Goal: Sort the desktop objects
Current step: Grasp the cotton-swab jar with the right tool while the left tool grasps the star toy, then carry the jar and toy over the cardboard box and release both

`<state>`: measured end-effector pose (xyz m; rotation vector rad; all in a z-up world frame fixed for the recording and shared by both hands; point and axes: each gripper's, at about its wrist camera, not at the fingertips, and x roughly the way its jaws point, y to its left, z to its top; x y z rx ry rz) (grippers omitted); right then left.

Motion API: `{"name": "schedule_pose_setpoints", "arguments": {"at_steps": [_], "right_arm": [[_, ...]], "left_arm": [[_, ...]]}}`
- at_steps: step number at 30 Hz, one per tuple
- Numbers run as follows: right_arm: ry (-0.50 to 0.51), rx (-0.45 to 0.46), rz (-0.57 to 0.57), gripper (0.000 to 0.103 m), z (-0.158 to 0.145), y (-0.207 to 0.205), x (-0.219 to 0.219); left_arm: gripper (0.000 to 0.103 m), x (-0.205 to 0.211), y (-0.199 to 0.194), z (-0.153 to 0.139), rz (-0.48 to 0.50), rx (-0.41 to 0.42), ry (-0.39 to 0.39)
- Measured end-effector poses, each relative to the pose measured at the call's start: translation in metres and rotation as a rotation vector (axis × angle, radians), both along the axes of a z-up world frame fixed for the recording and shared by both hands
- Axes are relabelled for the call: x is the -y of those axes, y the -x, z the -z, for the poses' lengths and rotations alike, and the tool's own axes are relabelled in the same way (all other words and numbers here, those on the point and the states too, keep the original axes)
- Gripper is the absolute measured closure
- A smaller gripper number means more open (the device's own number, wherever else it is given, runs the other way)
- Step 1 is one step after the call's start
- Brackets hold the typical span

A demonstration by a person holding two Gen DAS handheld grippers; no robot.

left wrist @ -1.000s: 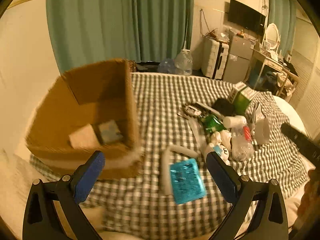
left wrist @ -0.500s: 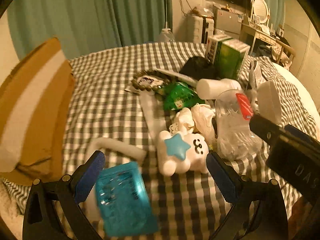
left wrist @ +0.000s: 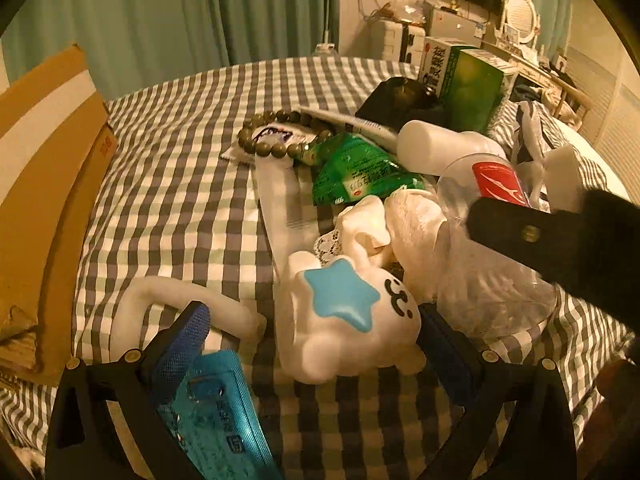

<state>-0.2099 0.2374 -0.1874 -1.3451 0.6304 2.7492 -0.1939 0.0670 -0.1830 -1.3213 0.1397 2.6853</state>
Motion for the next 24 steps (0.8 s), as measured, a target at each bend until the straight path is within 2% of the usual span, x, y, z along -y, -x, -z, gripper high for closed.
{"name": "schedule_pose_setpoints", "arguments": {"at_steps": [1,2,4,5,9,18,24], "right_arm": [[0.009,0.007,0.003,0.016,0.002,0.003,0.0],[0.022,0.017,-0.001,0.018,0.005,0.005,0.0],[0.072,0.019,-0.019,0.032,0.008,0.008,-0.001],[0.092,0.012,-0.027,0.037,0.007,0.007,0.0],[0.04,0.001,-0.034,0.037,0.001,0.001,0.004],[0.055,-0.01,0.039,0.038,-0.018,-0.026,-0.011],[0.008,-0.042,0.046,0.038,-0.048,-0.053,-0.011]], "left_arm": [[0.009,0.0,-0.001,-0.001,0.013,-0.007,-0.006],[0.023,0.002,-0.003,-0.003,0.022,-0.015,-0.017],[0.034,0.007,-0.005,-0.005,0.005,-0.009,-0.023],[0.035,0.011,-0.005,-0.006,0.0,-0.002,-0.035],[0.036,0.026,-0.01,-0.015,-0.009,0.022,-0.094],[0.036,0.036,-0.027,-0.054,-0.016,0.0,-0.13],[0.036,0.042,-0.045,-0.092,-0.012,-0.035,-0.138]]}}
